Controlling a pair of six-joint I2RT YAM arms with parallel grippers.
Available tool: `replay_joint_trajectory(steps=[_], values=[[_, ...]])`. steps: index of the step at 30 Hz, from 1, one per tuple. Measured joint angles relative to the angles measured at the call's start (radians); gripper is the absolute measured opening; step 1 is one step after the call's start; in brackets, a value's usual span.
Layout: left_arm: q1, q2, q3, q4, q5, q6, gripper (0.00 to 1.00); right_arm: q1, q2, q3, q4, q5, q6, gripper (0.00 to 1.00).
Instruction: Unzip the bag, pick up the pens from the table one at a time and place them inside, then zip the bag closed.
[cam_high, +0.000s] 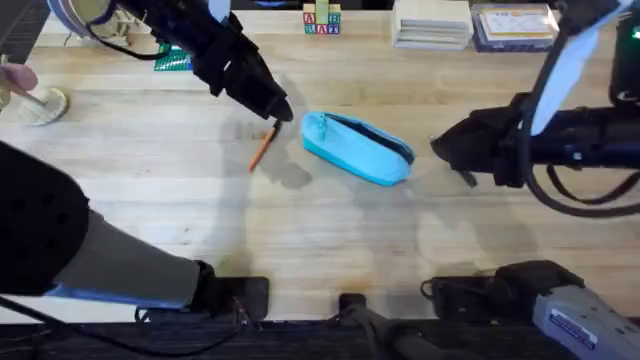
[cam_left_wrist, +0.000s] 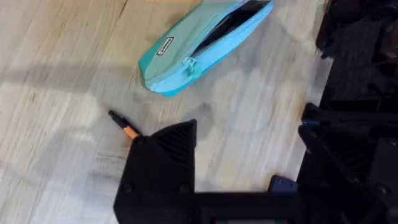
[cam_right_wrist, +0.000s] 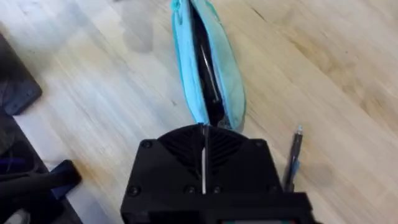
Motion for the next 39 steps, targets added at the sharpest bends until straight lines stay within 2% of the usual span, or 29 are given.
replay_joint_trajectory(steps=[9, 16, 39], values=[[0.0, 0.0, 0.0, 0.0, 0.0, 0.0, 0.995, -0.001, 0.198, 0.0, 0.032, -0.1, -0.099, 0.031], [0.0, 0.0, 0.0, 0.0, 0.0, 0.0, 0.995, -0.001, 0.377, 0.0, 0.104, -0.131, -0.155, 0.031], [0.0, 0.0, 0.0, 0.0, 0.0, 0.0, 0.995, 0.0, 0.498, 0.0, 0.164, -0.143, -0.186, 0.031]])
